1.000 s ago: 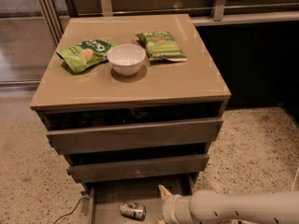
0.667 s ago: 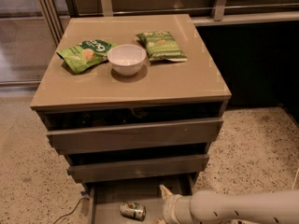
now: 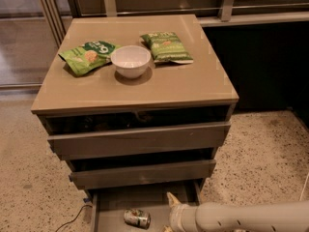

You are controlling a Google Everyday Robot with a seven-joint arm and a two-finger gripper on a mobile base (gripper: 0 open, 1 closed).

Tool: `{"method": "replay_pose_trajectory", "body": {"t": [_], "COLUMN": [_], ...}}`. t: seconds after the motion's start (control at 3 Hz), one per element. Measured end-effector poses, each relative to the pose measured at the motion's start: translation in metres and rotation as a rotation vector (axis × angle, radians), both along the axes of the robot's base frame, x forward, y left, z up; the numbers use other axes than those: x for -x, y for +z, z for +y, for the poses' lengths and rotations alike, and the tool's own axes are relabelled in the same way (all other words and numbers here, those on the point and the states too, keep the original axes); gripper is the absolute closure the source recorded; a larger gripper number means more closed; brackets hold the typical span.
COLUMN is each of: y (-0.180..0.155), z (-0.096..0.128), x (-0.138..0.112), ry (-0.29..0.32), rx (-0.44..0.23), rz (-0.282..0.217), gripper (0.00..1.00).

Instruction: Pick 7up can from bottom drawer and place on counter

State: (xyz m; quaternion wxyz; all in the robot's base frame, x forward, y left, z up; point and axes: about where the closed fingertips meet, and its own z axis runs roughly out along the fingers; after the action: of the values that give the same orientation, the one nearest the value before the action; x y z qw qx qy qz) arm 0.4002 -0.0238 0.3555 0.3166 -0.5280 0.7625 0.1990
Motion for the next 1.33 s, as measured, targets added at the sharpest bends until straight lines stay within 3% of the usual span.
{"method": "replay_pose_trajectory", "body": {"t": [0.67,1.0,1.33], "y": [-0.037,-0.07,-0.085], "z": [0.009,0.03,0.03], "x": [-0.008,-0.023,-0.032], "ry": [-0.01,-0.015,-0.011], "rx": [-0.028,-0.065,-0.075], "rz": [0.004,-0.007,-0.015], "gripper": [0.0,0.0,0.0]}}
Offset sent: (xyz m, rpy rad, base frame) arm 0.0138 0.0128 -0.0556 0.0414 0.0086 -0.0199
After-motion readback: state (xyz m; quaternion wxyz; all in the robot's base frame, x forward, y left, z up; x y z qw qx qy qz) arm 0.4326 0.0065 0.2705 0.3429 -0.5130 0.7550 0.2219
